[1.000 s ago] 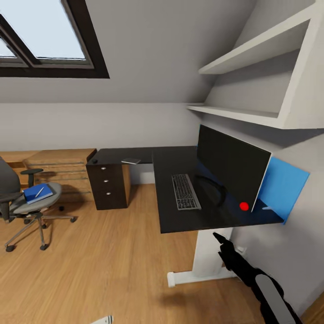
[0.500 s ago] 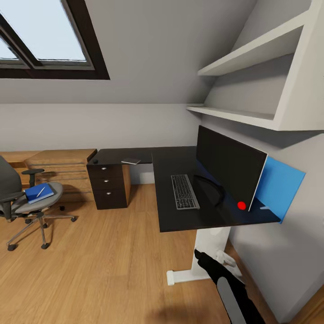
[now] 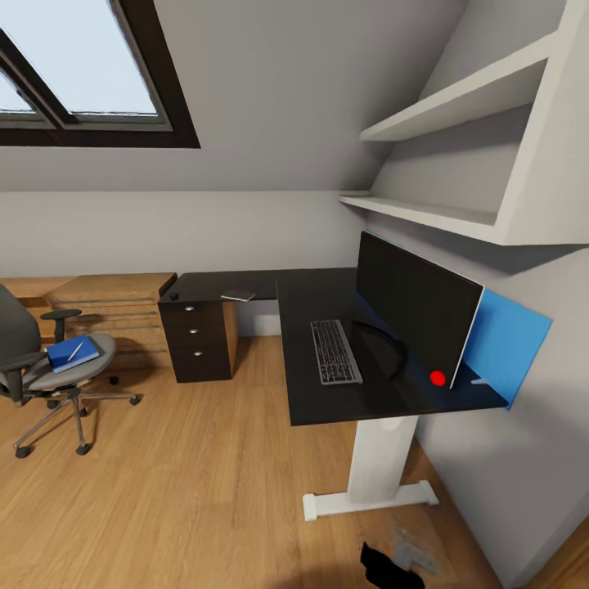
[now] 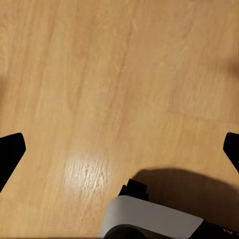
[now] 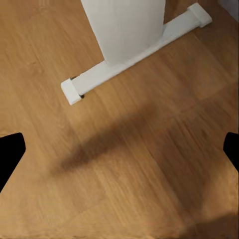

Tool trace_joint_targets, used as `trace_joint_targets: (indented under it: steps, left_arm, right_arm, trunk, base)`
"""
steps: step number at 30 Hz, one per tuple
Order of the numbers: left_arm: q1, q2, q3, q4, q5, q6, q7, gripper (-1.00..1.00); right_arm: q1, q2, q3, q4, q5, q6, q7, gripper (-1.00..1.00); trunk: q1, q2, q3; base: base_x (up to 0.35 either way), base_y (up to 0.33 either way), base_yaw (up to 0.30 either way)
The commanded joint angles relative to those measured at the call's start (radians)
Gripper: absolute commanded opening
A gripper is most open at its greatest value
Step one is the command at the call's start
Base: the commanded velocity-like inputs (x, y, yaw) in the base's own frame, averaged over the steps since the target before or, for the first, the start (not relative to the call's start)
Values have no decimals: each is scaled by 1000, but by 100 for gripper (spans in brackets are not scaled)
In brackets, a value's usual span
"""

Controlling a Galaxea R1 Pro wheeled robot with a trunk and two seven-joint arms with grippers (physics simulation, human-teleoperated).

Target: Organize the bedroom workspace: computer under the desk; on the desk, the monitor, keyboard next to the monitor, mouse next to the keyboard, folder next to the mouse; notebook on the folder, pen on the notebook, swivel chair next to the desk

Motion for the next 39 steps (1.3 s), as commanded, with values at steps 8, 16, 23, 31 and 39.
trace_joint_targets:
  steps: [8,16,23,31,39]
  left_arm:
    - [0,-1,-4,0,6,-1,7,100]
    - [0,0,-4,1,7,-47,7,100]
    - [0,-1,-4,3,7,-51,7,100]
    - [0,1,-5,3,7,-50,7,100]
    - [0,-2,-6,3,6,-51,8,100]
  right_arm:
    - [-1,2,8,208,139,-132,9,100]
    - [-1,6,9,321,224,-303,102,100]
    - [-1,4,9,327,231,-312,199,100]
    - [-1,6,6,329,226,-316,223,100]
    - [-1,16,8,335,228,-319,226,100]
  trunk:
    - [0,-1,-1]
    - [0,-1,-1]
    - [0,-1,-1]
    - [0,-1,-1]
    - [0,-1,-1]
  base:
    - [0,0,0]
    - [0,111,0]
    - [0,289,0]
    - [0,309,0]
    - [100,179,66]
